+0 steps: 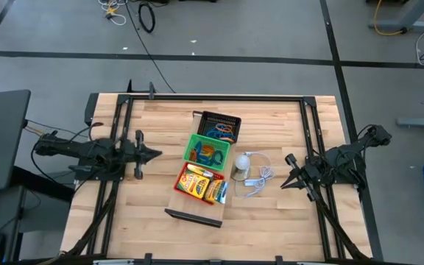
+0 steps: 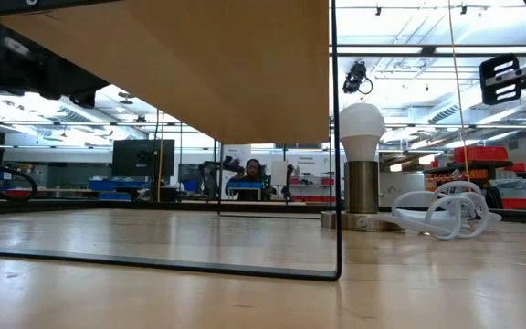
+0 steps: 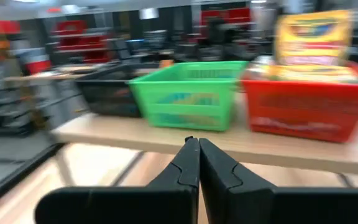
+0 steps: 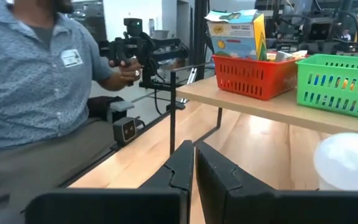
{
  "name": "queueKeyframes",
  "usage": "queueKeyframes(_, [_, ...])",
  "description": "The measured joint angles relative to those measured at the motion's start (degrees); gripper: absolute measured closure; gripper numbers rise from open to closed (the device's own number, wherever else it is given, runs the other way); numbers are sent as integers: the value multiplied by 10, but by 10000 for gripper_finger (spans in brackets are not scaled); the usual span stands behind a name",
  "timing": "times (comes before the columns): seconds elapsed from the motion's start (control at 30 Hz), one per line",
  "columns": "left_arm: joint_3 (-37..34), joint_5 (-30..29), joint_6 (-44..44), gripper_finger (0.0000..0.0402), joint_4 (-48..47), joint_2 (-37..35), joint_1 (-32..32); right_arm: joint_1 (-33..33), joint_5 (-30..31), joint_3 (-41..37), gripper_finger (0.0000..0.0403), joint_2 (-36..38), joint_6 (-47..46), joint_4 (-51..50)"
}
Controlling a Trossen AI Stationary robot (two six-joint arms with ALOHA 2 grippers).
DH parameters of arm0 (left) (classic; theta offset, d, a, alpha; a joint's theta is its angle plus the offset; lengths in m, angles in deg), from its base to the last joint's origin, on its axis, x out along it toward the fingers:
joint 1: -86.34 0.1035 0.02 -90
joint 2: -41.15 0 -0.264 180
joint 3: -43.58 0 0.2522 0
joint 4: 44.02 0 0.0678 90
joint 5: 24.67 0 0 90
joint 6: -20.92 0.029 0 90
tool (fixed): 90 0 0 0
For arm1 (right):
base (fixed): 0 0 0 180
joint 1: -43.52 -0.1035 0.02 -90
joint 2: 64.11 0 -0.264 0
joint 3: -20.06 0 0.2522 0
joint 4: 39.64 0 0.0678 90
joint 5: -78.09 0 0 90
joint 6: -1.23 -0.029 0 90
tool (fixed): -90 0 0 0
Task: Pick & Place Office Desk Supplies
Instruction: Return to Home Position
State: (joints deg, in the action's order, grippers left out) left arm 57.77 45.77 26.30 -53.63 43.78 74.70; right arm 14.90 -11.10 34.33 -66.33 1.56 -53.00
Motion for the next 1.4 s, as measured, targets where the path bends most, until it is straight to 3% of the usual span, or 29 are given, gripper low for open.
queueKeyframes(0.13, [0,100,30,387,-6,0,0,0,0,0,378,0,5,0])
queueKeyframes(0.23, [0,124,44,377,8,0,0,0,0,0,378,0,5,0])
queueKeyframes(0.4, [0,43,33,370,19,0,0,0,0,0,378,0,5,0])
queueKeyframes(0.57, [0,77,14,369,59,1,0,0,0,0,378,0,5,-1])
queueKeyframes(0.73, [0,-83,-142,369,97,0,0,0,-1,0,378,0,5,-1])
queueKeyframes(0.83, [0,-135,-176,369,95,0,0,0,-1,0,378,0,5,-1])
queueKeyframes(1.4, [0,-147,-179,369,93,0,0,0,-2,0,378,0,5,-1])
